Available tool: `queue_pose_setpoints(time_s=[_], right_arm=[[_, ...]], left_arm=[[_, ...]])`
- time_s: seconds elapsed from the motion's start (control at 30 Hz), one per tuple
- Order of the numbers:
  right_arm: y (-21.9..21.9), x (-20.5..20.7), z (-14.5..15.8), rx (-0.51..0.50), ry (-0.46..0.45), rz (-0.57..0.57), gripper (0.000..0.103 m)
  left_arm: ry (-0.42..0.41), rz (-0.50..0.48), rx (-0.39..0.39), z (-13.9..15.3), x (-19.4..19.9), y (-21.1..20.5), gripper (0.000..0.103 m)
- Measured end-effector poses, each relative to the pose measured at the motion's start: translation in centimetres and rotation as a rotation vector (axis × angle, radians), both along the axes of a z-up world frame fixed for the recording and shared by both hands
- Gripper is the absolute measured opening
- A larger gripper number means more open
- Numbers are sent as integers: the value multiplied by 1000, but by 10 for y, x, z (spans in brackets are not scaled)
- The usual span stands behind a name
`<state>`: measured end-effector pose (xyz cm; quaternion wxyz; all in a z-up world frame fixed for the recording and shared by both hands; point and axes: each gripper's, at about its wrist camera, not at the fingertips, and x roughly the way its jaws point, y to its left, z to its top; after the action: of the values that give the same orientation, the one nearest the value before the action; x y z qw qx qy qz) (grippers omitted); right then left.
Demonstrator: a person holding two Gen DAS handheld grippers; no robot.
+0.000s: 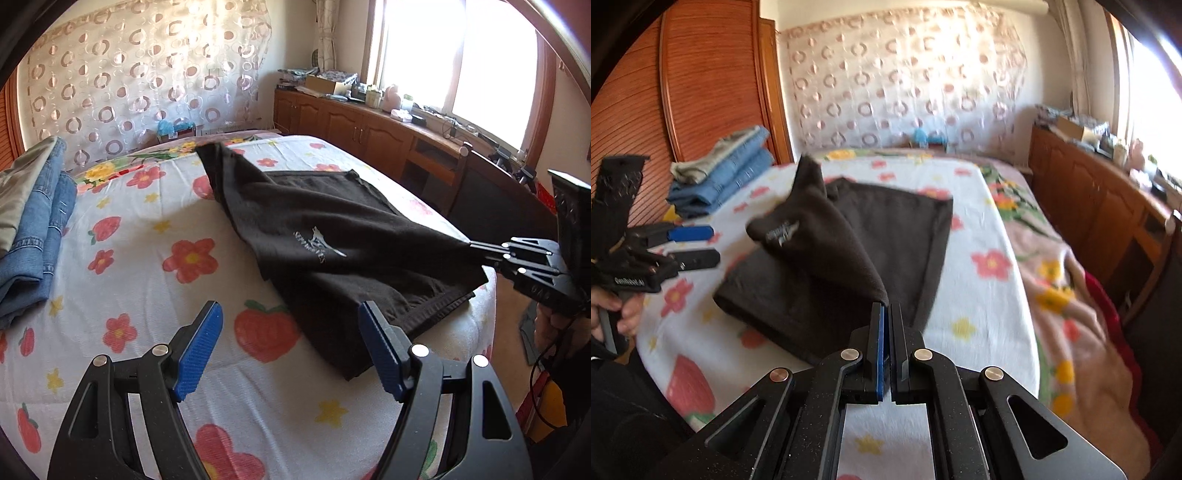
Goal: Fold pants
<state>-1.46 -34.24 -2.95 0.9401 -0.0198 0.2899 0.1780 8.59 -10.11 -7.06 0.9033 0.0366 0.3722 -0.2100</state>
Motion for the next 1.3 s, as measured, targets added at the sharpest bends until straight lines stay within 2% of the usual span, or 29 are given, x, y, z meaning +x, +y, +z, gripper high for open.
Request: queue_pose_setpoints(time_s=[0.13, 0.27, 0.4, 0.47, 0.53, 0.6, 0.83, 0.9, 0.97, 1.0, 1.3], right_arm=[[-7, 2, -3, 16, 44, -12, 2], [7, 10, 4, 14, 57, -23, 2], [5, 10, 6, 17, 58, -27, 2], [8, 11, 4, 16, 50, -28, 12], [9, 12, 4, 22, 36, -34, 16], [8, 11, 9, 26, 23, -39, 24], [33, 30, 25, 35, -22, 35, 26], [47, 41, 28, 39, -27, 71, 30], [64, 52, 30, 36, -30, 112, 49], [71, 57, 29, 33, -29, 129, 52], [121, 95, 26, -22, 10, 254, 53]], left_arm=[[23, -10, 17, -8, 3, -5, 77], [56, -9, 62, -20, 5, -9, 77], [78, -6, 60, -27, 7, -7, 77], [83, -4, 49, -29, 7, -5, 77], [78, -1, 37, -27, 7, -3, 77], [64, 4, 24, -23, 7, 1, 77], [-9, 50, 4, 1, 19, 25, 77], [-26, 61, 7, 5, 24, 32, 77], [-38, 75, 11, 8, 29, 39, 77], [-43, 81, 11, 10, 31, 42, 77], [-69, 106, -9, 19, 42, 68, 77]])
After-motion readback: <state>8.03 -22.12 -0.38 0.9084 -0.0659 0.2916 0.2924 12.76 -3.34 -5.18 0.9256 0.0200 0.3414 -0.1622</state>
